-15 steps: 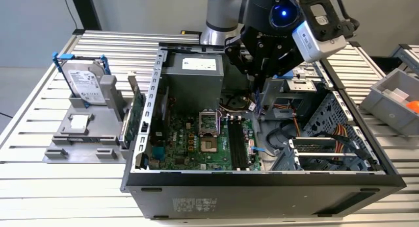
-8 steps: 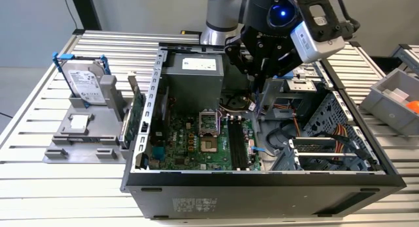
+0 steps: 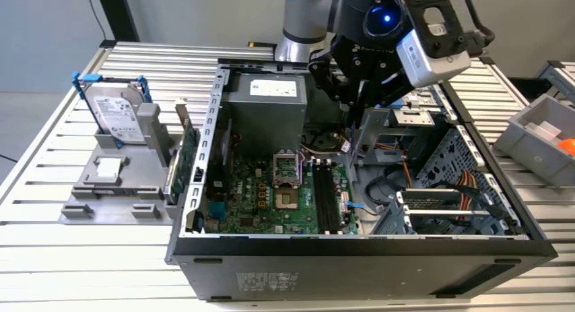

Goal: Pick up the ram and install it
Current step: 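Insert the ram into the slot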

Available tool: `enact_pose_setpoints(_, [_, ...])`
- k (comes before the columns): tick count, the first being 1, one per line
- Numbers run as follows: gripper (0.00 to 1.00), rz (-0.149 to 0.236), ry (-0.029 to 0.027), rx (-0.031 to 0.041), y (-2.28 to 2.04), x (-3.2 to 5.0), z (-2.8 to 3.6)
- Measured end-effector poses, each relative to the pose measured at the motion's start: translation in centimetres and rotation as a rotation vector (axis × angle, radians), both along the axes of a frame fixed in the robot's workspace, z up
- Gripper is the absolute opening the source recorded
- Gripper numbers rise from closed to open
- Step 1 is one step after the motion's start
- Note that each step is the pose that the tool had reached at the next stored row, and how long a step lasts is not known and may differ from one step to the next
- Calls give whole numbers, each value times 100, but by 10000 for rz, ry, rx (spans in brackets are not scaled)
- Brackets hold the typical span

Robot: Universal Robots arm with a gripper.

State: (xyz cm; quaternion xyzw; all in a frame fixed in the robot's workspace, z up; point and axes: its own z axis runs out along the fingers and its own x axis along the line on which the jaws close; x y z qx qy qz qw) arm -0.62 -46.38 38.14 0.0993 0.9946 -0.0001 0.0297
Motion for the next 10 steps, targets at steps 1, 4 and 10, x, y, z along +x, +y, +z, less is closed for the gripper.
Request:
enact_pose_setpoints(1, [0, -52, 0, 0, 0, 0, 0])
enact_pose_setpoints(4, [0, -204, 0, -1, 0, 2, -1])
enact_pose_setpoints(10, [0, -459, 0, -1, 0, 4, -2])
